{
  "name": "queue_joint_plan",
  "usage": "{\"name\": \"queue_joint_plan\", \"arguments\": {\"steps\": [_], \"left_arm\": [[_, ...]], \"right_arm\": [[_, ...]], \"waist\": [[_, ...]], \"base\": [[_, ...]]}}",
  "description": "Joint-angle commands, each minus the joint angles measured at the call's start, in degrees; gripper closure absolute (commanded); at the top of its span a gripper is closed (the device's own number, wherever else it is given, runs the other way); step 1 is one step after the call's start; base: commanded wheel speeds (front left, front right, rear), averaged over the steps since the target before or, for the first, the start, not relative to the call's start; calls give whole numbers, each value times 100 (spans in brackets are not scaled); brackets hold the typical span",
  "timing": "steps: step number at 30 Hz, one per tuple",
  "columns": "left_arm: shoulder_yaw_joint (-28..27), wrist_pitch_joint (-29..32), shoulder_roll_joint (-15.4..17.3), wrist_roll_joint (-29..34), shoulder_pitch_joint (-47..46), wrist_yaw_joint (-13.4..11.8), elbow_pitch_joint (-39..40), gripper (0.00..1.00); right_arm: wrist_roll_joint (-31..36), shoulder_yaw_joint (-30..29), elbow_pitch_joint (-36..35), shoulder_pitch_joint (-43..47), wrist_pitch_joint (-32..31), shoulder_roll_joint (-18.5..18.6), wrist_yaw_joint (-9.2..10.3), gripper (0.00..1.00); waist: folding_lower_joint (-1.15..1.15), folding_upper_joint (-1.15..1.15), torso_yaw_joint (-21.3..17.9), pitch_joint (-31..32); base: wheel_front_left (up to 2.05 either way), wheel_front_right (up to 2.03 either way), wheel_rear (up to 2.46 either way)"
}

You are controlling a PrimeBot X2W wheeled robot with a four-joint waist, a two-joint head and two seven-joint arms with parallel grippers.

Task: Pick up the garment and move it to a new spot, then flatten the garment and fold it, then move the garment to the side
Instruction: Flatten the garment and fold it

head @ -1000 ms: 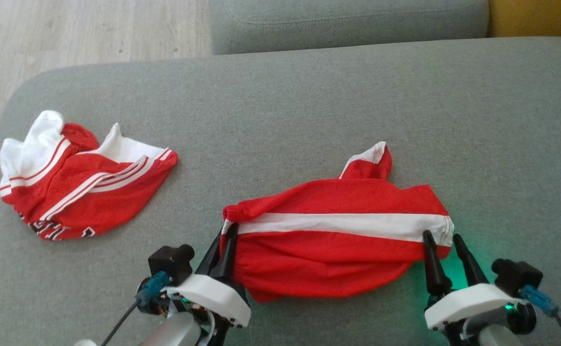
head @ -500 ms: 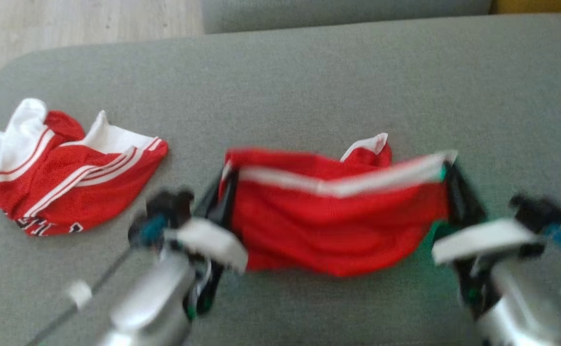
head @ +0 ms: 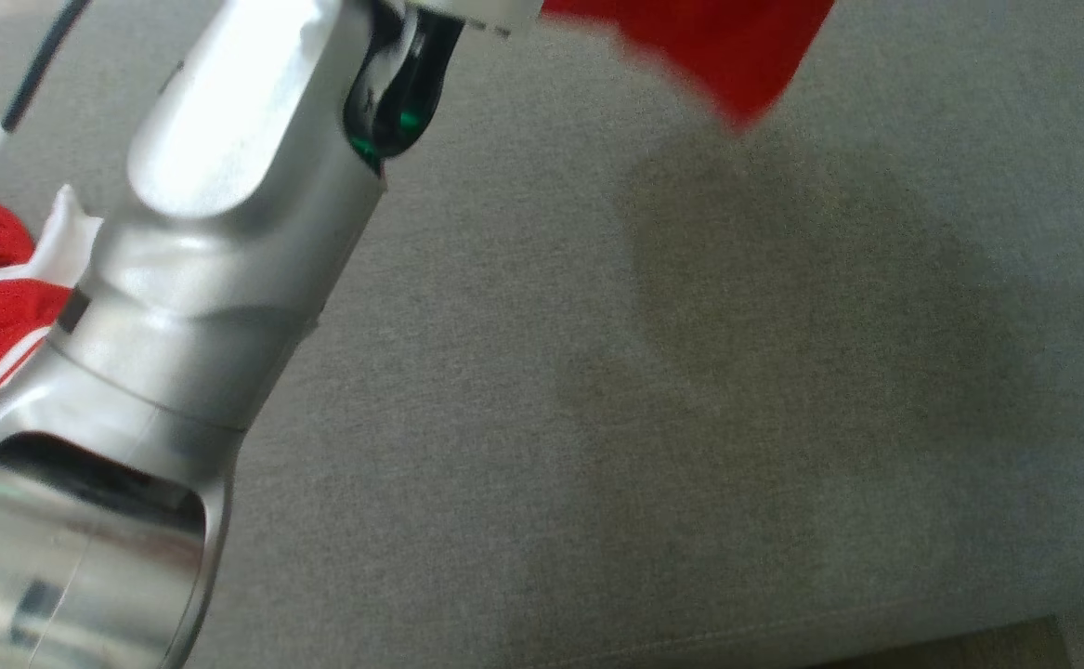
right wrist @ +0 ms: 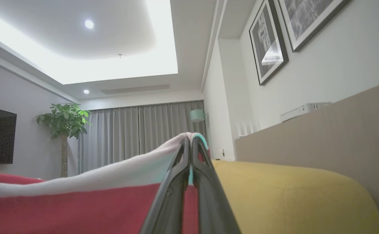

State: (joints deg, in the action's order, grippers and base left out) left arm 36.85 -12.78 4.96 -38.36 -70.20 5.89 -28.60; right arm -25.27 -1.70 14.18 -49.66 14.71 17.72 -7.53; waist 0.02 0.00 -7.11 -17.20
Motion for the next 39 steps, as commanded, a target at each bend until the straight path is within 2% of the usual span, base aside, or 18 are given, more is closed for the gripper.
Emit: {"name": "queue_joint_plan", "arguments": {"steps": [1,3,6,10,15,19,24,28,32,33,37,39], "left_arm": [[-185,-66,147,-30,-110,41,35,100],[-145,-158,117,-14,-29,92,-32,100],[134,-211,177,193,502,138,40,100],[469,-219,240,592,1754,155,456,100],[886,-220,300,962,3366,157,707,100],[912,-221,269,1079,4328,158,980,100],[629,-221,216,1133,5106,158,1537,100],[476,-221,125,1064,5233,159,1723,100],[217,-221,-73,668,5093,159,1514,100],[156,-221,-155,261,4917,159,1255,100],[59,-221,-202,-407,4440,152,896,100],[84,-221,-205,-740,4275,68,856,100]], "right_arm": [[60,28,-244,-16,29,57,4,100],[101,-1,-373,87,29,84,4,100],[126,176,-416,718,29,82,4,100],[65,495,-264,1867,29,111,4,100],[-84,626,-302,3171,29,123,4,100],[-206,616,-653,4181,29,290,4,100],[-221,321,-1285,5053,27,444,4,100],[-127,51,-1495,5079,-26,404,4,100],[278,-53,-1421,4554,-252,393,4,100],[482,8,-1233,4129,-416,408,4,100],[643,374,-650,3122,-646,541,4,100],[603,618,-268,2595,-706,624,4,100]], "waist": [[-2,0,-72,-97],[-2,0,-79,-117],[-2,0,-61,-153],[-2,0,-20,-240],[-2,0,-32,-167],[-2,0,-16,53],[-2,0,32,267],[-2,0,129,306],[-2,0,328,261],[-2,0,444,192],[-2,0,673,-37],[-2,0,769,-161]], "base": [[0,0,0],[0,0,0],[0,0,0],[0,0,0],[0,0,0],[0,0,0],[0,0,0],[0,0,0],[0,0,0],[0,0,0],[0,0,0],[0,0,0]]}}
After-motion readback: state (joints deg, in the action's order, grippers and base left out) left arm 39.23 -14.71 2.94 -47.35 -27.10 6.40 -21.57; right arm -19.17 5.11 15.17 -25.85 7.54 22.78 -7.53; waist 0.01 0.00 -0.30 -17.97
